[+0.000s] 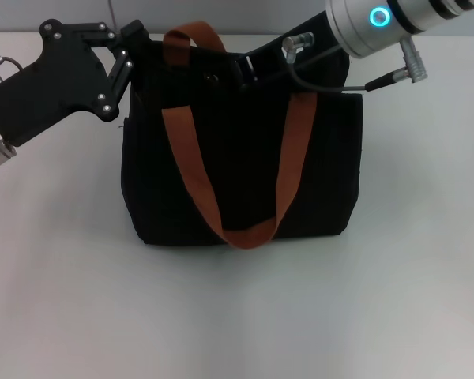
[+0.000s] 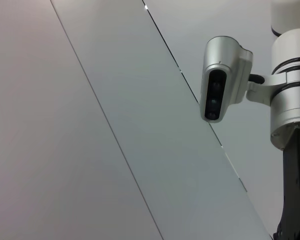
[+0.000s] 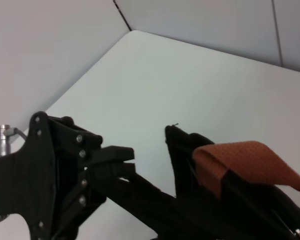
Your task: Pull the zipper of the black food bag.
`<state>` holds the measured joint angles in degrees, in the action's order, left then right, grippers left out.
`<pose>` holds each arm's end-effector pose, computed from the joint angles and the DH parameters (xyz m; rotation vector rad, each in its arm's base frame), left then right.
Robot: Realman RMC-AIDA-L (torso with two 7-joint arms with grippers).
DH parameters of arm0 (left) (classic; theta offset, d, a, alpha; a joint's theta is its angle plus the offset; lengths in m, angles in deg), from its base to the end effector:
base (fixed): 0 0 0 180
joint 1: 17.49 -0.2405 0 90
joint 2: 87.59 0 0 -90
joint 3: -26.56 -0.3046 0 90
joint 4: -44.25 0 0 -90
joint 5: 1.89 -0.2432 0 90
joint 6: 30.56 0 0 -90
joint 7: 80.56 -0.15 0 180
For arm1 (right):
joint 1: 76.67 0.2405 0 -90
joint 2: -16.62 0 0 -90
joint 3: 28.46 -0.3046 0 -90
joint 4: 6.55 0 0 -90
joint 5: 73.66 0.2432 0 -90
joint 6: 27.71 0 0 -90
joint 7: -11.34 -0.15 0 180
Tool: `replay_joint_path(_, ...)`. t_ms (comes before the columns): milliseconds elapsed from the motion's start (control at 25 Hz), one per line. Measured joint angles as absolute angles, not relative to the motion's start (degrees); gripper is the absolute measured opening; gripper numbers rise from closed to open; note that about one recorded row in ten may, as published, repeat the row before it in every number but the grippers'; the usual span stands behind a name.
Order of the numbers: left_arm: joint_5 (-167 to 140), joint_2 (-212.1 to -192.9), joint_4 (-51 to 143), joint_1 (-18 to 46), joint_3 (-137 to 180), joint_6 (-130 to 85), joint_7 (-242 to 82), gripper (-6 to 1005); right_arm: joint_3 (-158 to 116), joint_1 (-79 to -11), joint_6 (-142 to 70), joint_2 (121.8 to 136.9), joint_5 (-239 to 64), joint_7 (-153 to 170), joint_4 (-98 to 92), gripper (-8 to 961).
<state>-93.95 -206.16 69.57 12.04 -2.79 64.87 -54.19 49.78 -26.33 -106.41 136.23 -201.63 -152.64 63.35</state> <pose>-0.3094 0.3772 0.0018 -2.1552 0.2831 -0.9195 0.0591 0.4533 -0.0571 -2.6968 1.1494 0.1176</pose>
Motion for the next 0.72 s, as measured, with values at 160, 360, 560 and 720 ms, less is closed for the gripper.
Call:
replay_joint_path(160, -93.95, -206.12, 69.57, 12.02, -2.79, 64.84, -54.19, 34, 49.62, -27.16, -107.01, 136.23, -202.6, -153.3, 64.78, -1)
replay_joint_path(360, -93.7, -206.09, 69.56, 11.95, -2.8, 64.81, -54.19, 34, 49.19, -28.15, -107.56, 136.23, -203.82, -154.05, 66.09, -1)
replay_joint_path(560, -93.57, -206.06, 69.56, 11.95, -2.8, 64.79, -54.19, 34, 49.01, -29.57, -108.33, 136.23, -204.28, -154.48, 68.03, -1)
replay_joint_path(720, -93.55, -206.06, 69.56, 11.95, -2.8, 64.79, -54.19, 34, 48.92, -31.02, -109.47, 136.23, -205.51, -155.16, 70.57, -1)
